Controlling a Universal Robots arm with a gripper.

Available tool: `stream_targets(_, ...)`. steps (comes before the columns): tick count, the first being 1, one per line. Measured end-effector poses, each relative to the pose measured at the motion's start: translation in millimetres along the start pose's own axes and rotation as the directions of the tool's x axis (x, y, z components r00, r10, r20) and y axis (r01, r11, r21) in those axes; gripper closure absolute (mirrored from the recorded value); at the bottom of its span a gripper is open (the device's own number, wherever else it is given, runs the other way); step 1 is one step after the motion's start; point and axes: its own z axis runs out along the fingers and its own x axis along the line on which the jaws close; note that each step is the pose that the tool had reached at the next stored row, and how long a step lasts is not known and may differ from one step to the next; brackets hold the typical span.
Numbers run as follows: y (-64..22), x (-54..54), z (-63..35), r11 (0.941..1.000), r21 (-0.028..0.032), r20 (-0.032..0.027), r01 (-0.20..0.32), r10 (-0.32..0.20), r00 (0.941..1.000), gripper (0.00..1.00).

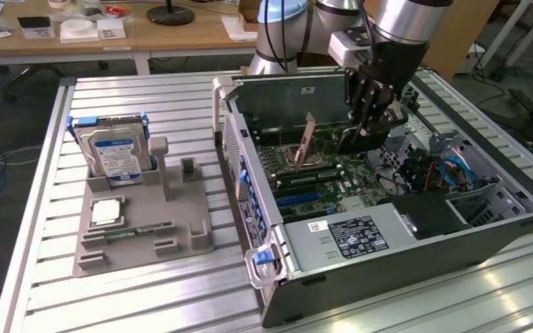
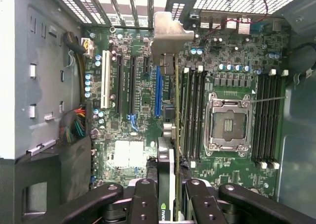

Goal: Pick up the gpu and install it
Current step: 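Insert the gpu into the slot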

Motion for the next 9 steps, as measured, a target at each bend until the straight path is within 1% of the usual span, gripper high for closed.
stream_targets(2,0.0,0.1,0.7,0.9999,0.0004,-0.0002,-0.015,0.015,0.9999,0.74)
stream_targets(4,0.0,0.1,0.9,0.9999,0.0004,-0.0004,-0.017,0.017,0.9999,0.74)
stream_targets(7,0.6,0.2,4.8,0.9998,0.0005,-0.0003,-0.019,0.019,0.9998,0.74)
stream_targets(9,0.6,0.2,5.1,0.9998,0.0004,-0.0005,-0.020,0.020,0.9998,0.74)
